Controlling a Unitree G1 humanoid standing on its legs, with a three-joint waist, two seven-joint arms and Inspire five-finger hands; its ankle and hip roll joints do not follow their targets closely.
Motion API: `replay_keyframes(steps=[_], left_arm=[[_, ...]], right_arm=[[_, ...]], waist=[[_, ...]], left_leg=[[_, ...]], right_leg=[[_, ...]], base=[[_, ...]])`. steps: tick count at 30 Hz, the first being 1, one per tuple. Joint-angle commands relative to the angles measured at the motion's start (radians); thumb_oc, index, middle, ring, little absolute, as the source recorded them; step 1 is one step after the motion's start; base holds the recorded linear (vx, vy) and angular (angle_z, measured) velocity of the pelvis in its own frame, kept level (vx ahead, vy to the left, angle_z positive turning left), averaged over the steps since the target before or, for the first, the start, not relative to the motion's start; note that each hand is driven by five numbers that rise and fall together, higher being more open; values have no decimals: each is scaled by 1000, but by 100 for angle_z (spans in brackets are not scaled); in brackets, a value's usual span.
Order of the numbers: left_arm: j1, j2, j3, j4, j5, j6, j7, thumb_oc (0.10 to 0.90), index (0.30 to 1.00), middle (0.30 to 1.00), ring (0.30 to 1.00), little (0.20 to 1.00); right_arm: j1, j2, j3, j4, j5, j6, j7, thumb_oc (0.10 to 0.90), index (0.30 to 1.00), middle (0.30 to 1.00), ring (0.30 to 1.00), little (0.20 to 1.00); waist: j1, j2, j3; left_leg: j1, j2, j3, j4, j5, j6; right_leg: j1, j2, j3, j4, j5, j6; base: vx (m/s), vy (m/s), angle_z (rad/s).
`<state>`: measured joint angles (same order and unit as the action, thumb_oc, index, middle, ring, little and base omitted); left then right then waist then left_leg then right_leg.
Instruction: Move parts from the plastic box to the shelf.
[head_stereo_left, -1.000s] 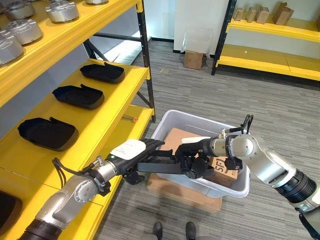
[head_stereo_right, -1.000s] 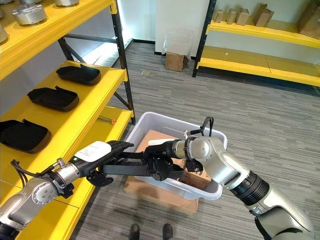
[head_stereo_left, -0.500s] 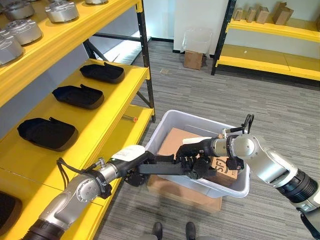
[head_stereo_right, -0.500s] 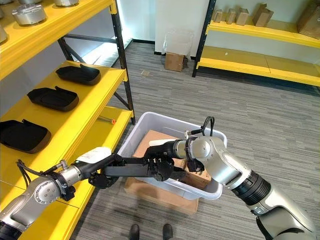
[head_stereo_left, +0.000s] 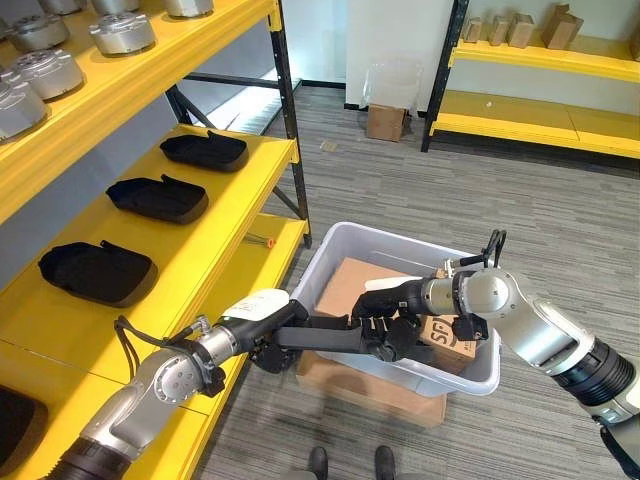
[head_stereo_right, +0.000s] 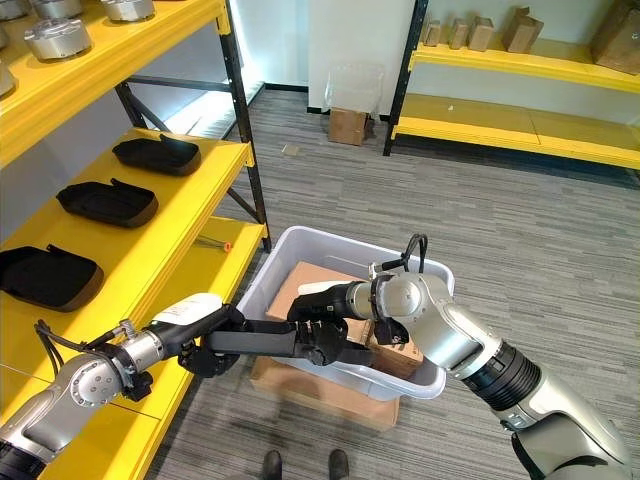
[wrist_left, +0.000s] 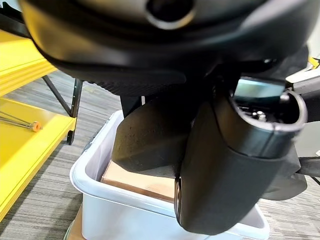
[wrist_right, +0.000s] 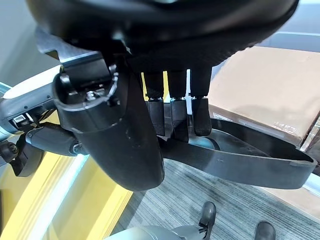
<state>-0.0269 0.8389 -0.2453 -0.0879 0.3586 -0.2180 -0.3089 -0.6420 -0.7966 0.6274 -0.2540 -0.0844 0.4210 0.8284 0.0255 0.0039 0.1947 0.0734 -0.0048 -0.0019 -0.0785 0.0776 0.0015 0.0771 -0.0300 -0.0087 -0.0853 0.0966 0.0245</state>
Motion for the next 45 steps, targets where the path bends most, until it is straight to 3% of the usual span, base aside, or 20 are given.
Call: replay_keyframes(steps=[1,2,3,6,9,11,13,15,16,18,21,23,25,26,29,30,34,35,40,45], left_arm=[[-111,-37,58,13,-45,-13,90,400,300,300,300,300],[-111,-36,59,14,-46,-15,90,400,300,300,300,300],[-110,-36,59,14,-48,-17,90,400,300,300,300,300],[-110,-37,55,19,-73,-8,99,400,300,300,300,300],[-109,-51,52,23,-74,-6,109,400,300,300,300,300],[-108,-53,50,36,-84,-15,112,400,300,300,300,300],[-83,-49,57,55,-91,-55,114,400,300,300,300,300],[-68,-46,65,66,-94,-71,120,400,300,300,300,300],[-68,-46,64,66,-94,-71,121,400,300,300,300,300],[-52,-47,75,81,-90,-90,129,400,300,300,300,300],[-35,-45,98,88,-106,-98,133,400,300,300,300,300],[-21,-53,123,92,-114,-103,148,400,300,300,300,300],[-7,-59,142,97,-118,-112,149,400,300,300,300,300],[6,-64,162,94,-119,-111,142,400,300,300,300,300],[27,-72,184,82,-119,-103,139,400,300,300,300,300],[51,-84,208,67,-117,-97,150,400,300,300,300,300],[67,-91,223,49,-119,-90,171,400,300,300,300,300],[97,-120,250,5,-103,-83,257,400,300,300,300,300],[104,-150,293,-48,-60,-136,359,400,300,300,300,300],[60,-153,317,-126,-95,-155,439,400,300,300,300,300]], right_arm=[[-107,86,-14,-41,102,-57,-82,578,550,550,550,550],[-107,87,-15,-39,114,-56,-95,629,621,621,621,621],[-103,92,-22,-32,144,-55,-108,900,1000,1000,1000,1000],[-99,123,-29,-10,286,-32,-128,900,1000,1000,1000,1000],[-86,167,-58,1,404,-44,-252,900,1000,1000,1000,1000],[-82,204,-87,19,471,-40,-353,900,1000,1000,1000,1000],[-65,236,-212,24,755,-87,-573,900,1000,1000,1000,1000],[-53,240,-283,27,874,-125,-612,900,1000,1000,1000,1000],[-53,240,-284,26,875,-125,-613,900,1000,1000,1000,1000],[-19,245,-371,22,1008,-199,-655,900,1000,1000,1000,1000],[58,283,-512,1,1081,-245,-606,900,1000,1000,1000,1000],[154,299,-600,-54,1132,-385,-523,900,1000,1000,1000,1000],[216,318,-679,-91,1199,-473,-512,900,1000,1000,1000,1000],[261,333,-744,-116,1240,-588,-568,900,1000,1000,1000,1000],[315,370,-842,-129,1275,-734,-672,900,1000,1000,1000,1000],[367,428,-939,-142,1233,-794,-788,900,1000,1000,1000,1000],[392,458,-975,-139,1202,-775,-861,900,1000,1000,1000,1000],[475,495,-986,-106,1064,-723,-983,900,1000,1000,1000,1000],[561,522,-948,-7,1205,-673,-959,900,1000,1000,1000,1000],[566,507,-880,106,1172,-678,-984,900,1000,1000,1000,1000]], waist=[[-1,-20,-110],[-1,-20,-110],[-1,-19,-109],[-1,-16,-108],[2,-9,-109],[2,-4,-114],[-5,6,-118],[-10,8,-119],[-10,8,-119],[-17,10,-120],[-32,17,-124],[-48,25,-123],[-57,28,-124],[-62,29,-123],[-71,35,-124],[-85,43,-120],[-92,48,-114],[-114,55,-100],[-131,49,-95],[-125,43,-96]], left_leg=[[23,34,34,-9,-91,-13],[22,33,34,-9,-91,-13],[22,33,34,-9,-90,-12],[24,34,33,-9,-91,-12],[29,35,26,-9,-92,-10],[31,34,23,-9,-92,-10],[36,35,30,-9,-92,-6],[38,36,34,-7,-95,-4],[39,35,34,-7,-95,-4],[42,36,38,-6,-100,-4],[46,36,45,-7,-106,-2],[46,38,52,-9,-104,0],[49,39,54,-9,-111,0],[48,39,55,-9,-109,-1],[47,40,57,-9,-111,-1],[47,41,63,-9,-113,-1],[49,41,64,-9,-115,1],[50,40,75,-9,-114,5],[52,41,87,-9,-117,3],[49,40,75,-9,-114,1]], right_leg=[[6,-40,-8,5,-29,81],[5,-40,-8,5,-29,81],[6,-40,-8,5,-29,81],[8,-40,-7,6,-31,80],[14,-41,-9,5,-33,79],[15,-41,-9,5,-32,81],[14,-41,0,9,-30,82],[15,-40,2,10,-30,81],[15,-40,3,10,-31,81],[17,-40,3,11,-33,82],[20,-41,9,6,-35,86],[16,-43,15,5,-30,87],[20,-45,14,2,-31,90],[19,-45,14,0,-26,92],[17,-45,15,-1,-25,94],[15,-44,20,-1,-25,94],[15,-44,23,0,-27,92],[12,-44,32,-1,-26,88],[9,-45,38,-2,-27,89],[11,-46,31,-2,-30,84]], base=[[0,0,0],[0,0,0],[0,0,0],[3,10,0],[5,23,0],[14,21,0],[36,45,3],[16,12,2],[0,0,0],[0,0,0],[15,19,-3],[28,41,-10],[52,18,-23],[35,8,-15],[0,0,0],[0,0,0],[-8,13,-6],[-11,26,-18],[-10,-6,-12],[4,-33,1]])
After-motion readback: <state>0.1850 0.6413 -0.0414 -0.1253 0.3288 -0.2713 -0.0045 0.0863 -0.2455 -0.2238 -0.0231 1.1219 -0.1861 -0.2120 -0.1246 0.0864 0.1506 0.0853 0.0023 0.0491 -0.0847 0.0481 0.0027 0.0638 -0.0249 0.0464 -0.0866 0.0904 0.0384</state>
